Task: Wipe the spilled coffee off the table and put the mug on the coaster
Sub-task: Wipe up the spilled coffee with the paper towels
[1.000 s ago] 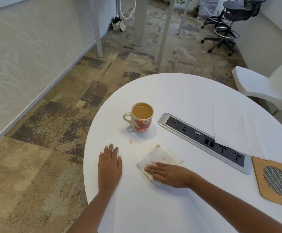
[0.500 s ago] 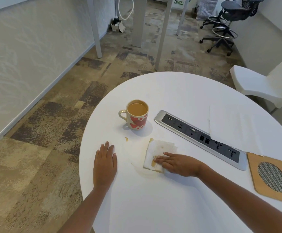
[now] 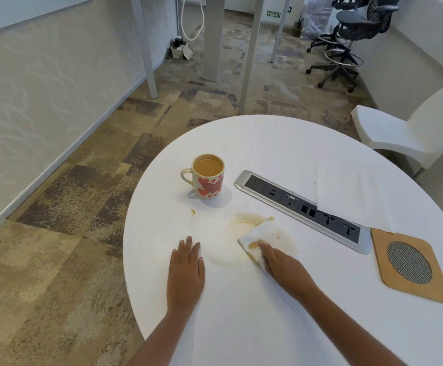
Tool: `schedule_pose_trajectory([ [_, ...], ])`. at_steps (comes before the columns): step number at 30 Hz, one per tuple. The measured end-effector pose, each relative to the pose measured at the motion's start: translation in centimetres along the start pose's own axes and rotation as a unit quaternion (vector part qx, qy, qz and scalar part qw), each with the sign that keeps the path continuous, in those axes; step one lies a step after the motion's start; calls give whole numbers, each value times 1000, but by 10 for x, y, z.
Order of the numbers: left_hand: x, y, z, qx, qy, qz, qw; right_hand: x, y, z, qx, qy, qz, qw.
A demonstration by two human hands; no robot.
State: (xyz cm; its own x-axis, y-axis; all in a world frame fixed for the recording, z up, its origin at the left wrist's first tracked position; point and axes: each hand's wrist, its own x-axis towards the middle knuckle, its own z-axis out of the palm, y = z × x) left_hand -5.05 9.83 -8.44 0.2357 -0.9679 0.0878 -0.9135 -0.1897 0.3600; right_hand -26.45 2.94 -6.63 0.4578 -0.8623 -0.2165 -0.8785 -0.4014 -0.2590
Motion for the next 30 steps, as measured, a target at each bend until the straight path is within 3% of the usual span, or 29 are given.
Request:
schedule_pose_trajectory([
  [4, -11, 5, 0, -3, -2, -4, 1000, -12, -38, 7, 40, 22, 105, 993],
  [8, -15, 1, -3, -26, -22, 2, 999, -16, -56, 3, 141, 56, 147, 977],
  [12, -9, -9, -10, -45, -17, 13, 999, -12, -47, -24, 339, 140, 202, 908],
  [17, 9, -17, -19, -46, -38, 9, 998, 6, -30, -53, 375, 238, 242, 863],
  [19, 19, -20, -18, -35, -28, 11, 999, 17, -32, -58, 339, 263, 247, 869],
  [21, 26, -19, -22, -21, -58, 12, 998, 29, -40, -58, 251, 261, 249, 898],
  [25, 38, -29, -24, 7, -57, 75, 996, 50, -53, -42, 65, 193, 184, 962],
  [30, 51, -42, -13, -20, -27, 97, 995, 54, -55, -15, -27, 93, 137, 986],
])
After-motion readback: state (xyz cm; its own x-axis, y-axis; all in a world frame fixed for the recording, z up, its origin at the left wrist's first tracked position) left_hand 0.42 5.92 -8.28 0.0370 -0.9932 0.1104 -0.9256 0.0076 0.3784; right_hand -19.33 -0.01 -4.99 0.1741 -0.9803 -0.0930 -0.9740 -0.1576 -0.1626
